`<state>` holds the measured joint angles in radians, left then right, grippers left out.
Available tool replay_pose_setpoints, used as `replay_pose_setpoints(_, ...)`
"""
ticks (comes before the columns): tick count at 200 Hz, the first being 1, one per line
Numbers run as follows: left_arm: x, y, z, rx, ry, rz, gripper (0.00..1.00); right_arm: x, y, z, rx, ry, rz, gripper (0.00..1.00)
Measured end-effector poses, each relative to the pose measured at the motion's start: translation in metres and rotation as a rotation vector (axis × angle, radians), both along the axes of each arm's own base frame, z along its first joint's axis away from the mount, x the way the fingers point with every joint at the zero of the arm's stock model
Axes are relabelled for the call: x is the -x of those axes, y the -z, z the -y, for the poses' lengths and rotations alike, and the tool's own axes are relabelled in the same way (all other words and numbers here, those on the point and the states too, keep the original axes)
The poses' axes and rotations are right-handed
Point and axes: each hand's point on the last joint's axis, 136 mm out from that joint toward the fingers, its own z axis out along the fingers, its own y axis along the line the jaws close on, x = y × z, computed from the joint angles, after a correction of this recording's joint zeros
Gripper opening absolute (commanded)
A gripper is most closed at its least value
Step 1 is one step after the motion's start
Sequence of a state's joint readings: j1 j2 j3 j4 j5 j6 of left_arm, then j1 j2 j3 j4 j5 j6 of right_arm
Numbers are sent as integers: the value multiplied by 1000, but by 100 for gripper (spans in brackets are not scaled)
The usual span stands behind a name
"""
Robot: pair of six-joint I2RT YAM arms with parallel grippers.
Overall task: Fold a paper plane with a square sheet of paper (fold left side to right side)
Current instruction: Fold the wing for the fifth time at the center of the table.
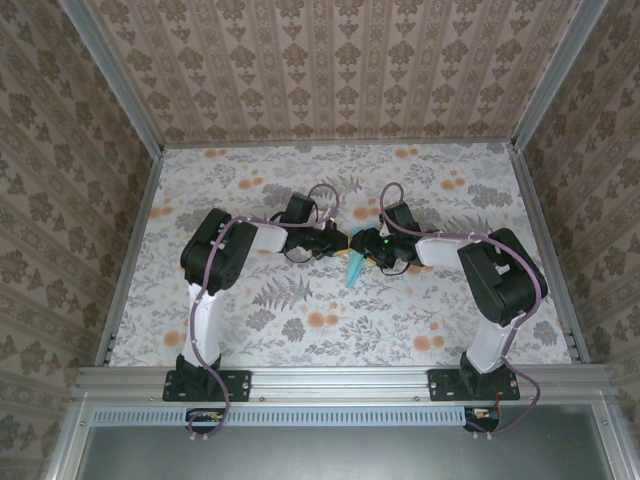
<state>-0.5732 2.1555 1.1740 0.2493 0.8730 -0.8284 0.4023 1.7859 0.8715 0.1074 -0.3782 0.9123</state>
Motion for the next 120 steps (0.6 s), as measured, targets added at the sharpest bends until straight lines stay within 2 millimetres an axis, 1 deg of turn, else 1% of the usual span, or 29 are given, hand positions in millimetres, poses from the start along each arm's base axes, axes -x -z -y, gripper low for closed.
replay_pose_setpoints(52,1,0,0,-5,9,19,0,2,-6,2,-12,4,37,61)
replay_pose_setpoints(97,1,0,1,-9,14,22,0,-1,-25,5,-23,14,82,62)
replay_pose_setpoints(120,3,0,3,-13,22,24,0,-1,-30,9,-14,17,97,63)
